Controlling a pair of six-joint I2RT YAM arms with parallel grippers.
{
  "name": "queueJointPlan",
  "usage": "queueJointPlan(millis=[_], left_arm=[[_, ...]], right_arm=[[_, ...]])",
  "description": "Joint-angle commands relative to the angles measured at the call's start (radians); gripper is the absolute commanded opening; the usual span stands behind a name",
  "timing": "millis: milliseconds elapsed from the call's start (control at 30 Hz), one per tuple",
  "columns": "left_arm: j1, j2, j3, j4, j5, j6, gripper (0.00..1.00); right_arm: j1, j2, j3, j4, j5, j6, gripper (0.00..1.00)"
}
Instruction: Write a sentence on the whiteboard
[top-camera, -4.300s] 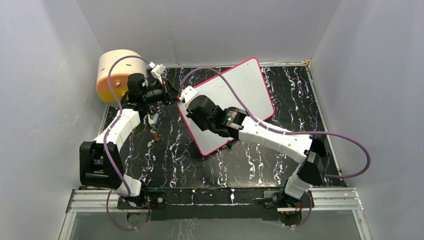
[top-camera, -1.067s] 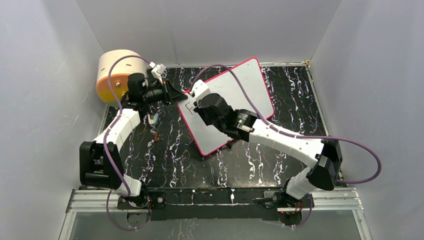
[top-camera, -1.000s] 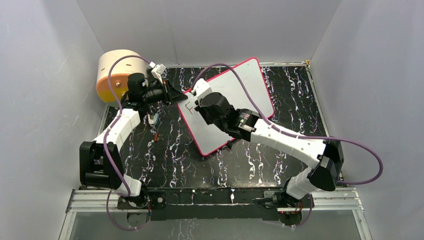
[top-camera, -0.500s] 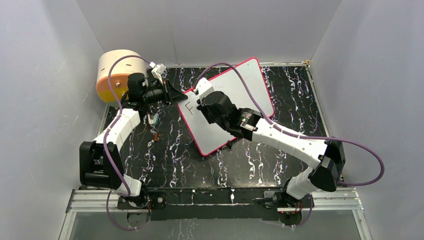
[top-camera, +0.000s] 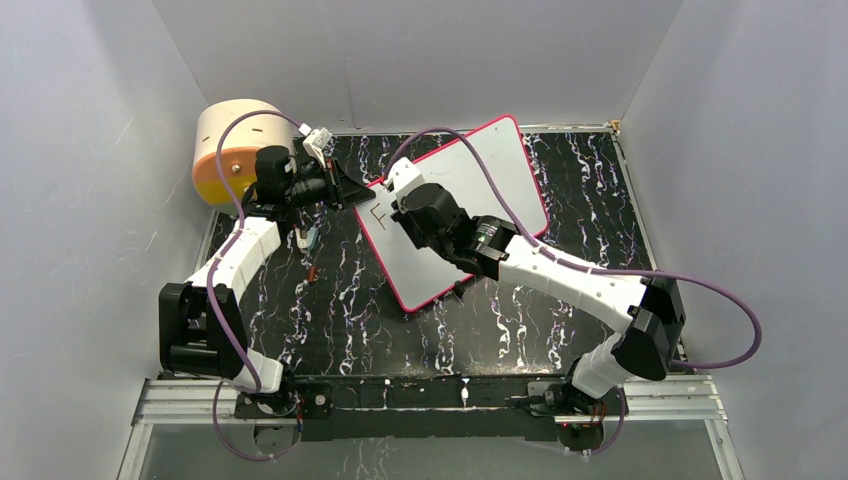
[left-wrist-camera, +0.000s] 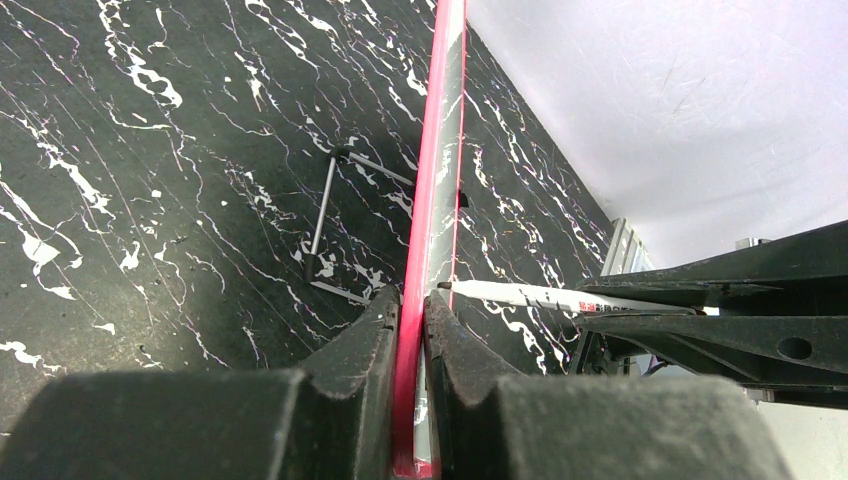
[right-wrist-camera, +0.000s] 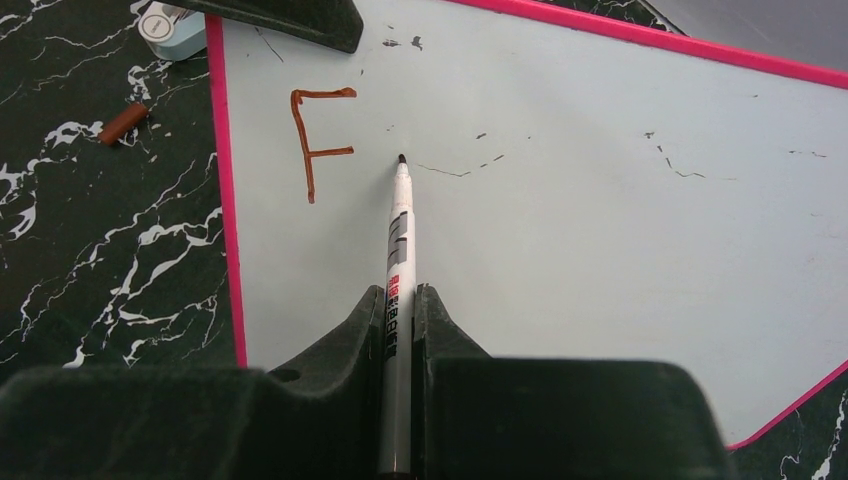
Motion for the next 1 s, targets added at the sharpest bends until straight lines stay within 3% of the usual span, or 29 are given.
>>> queueJointPlan(millis=[0,967], left_arm=[[-0.009,0.008,0.012,-0.062,-0.038,0.038,0.0],[-0.012,0.013,0.01,-0.063,-0.039,0.041,0.0]], right_arm=[[-0.004,0.001,0.026,0.048,-0.002,-0.016,0.0],[-0.004,0.025,0.026,0.107,-0.039,-0.016,0.0]])
